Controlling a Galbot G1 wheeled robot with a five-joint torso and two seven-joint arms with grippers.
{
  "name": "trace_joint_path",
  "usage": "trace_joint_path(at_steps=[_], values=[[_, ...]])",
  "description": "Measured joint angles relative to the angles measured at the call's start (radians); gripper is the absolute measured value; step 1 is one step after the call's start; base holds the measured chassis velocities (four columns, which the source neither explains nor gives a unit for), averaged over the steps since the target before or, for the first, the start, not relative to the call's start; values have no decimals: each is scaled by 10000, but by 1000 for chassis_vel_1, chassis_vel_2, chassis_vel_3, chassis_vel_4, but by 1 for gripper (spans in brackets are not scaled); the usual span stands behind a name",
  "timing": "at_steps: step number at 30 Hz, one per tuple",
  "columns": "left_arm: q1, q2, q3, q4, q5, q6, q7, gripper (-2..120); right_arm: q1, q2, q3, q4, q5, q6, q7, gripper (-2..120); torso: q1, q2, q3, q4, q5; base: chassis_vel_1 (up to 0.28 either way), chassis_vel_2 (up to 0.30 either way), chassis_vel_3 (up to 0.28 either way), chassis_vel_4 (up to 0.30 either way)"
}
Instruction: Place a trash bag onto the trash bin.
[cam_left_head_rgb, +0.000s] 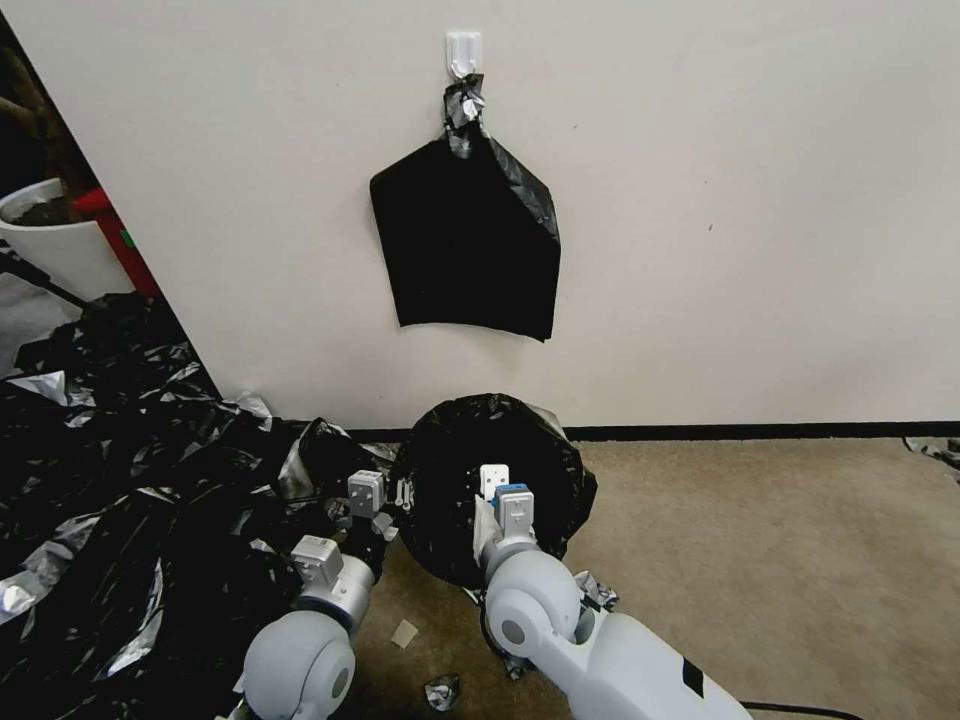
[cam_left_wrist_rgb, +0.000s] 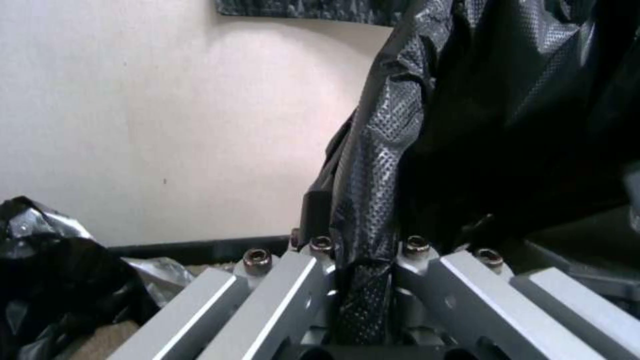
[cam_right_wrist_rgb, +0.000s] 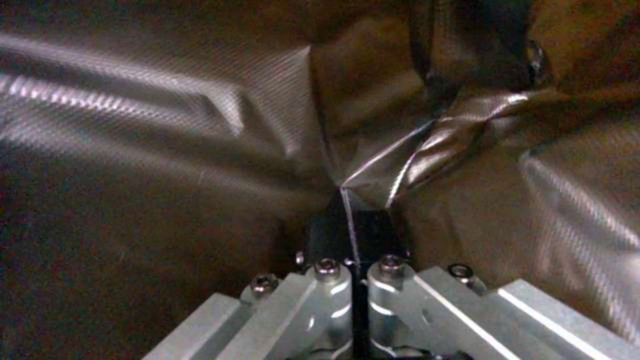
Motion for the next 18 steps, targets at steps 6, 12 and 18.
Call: trace_joint_path(at_steps=[6, 12, 18], values=[[138, -41, -5, -195, 3, 13, 65, 3, 292, -186, -160, -343, -110, -539, 191, 0, 0, 0, 0, 0, 0, 0, 0, 0, 0], [231, -58, -7, -345, 4, 33, 75, 3, 372, -426, -235, -541, -968, -668, -5, 0, 0, 0, 0, 0, 0, 0, 0, 0, 0], [302, -26, -48, -390, 3, 37, 76, 3, 200, -738, -262, 56, -1321, -336, -451, 0, 0, 0, -1, 0, 0, 0, 0, 0, 0]])
